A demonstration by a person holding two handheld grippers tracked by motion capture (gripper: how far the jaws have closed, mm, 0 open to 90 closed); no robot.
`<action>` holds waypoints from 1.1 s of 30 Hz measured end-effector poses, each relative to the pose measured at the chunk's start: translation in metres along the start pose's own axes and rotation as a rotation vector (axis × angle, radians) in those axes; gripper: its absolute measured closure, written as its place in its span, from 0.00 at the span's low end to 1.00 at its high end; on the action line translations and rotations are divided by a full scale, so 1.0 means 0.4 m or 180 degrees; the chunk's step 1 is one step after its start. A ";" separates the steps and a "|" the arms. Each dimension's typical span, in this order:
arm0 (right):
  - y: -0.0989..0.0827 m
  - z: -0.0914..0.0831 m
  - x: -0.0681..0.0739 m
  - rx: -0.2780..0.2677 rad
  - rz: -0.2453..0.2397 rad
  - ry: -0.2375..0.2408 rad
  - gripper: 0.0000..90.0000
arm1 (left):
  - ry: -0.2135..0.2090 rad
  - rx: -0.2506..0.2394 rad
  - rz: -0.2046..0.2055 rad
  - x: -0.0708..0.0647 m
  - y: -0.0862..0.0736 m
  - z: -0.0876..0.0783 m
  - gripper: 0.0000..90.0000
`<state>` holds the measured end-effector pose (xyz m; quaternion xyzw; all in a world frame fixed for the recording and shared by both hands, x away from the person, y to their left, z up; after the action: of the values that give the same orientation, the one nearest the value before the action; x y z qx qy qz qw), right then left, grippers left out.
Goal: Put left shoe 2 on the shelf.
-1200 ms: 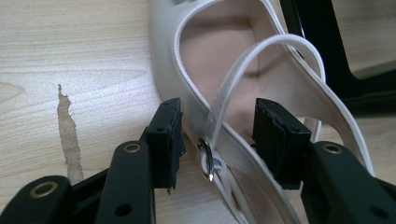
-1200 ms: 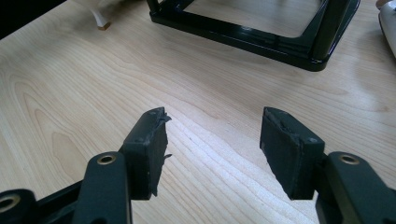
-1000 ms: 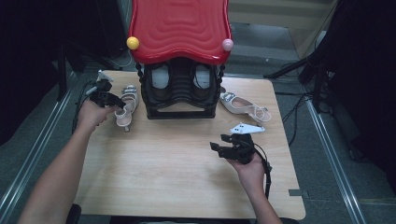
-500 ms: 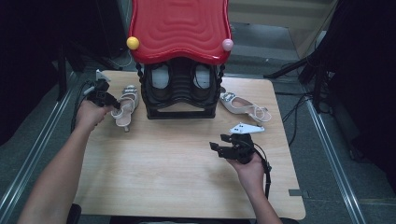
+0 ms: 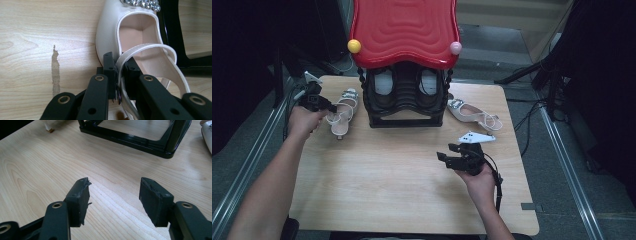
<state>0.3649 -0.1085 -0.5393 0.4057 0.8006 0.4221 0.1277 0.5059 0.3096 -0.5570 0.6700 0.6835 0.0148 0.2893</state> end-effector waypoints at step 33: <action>0.009 0.010 0.012 -0.0023 -0.0045 0.0063 0.47 | -0.0099 -0.0229 0.0096 -0.065 0.080 -0.205 0.93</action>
<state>0.3659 -0.1014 -0.5383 0.3953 0.8031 0.4281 0.1242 0.4992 0.3192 -0.4658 0.6696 0.6678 0.0333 0.3234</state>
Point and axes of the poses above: each handheld gripper's, and its own axes: z roughly forward along the jaws, y roughly out of its top, x roughly to its left, the point moved 10 cm from there along z, roughly forward along the jaws, and after that the axes turned 4 degrees about -y, right-handed, at the moved point
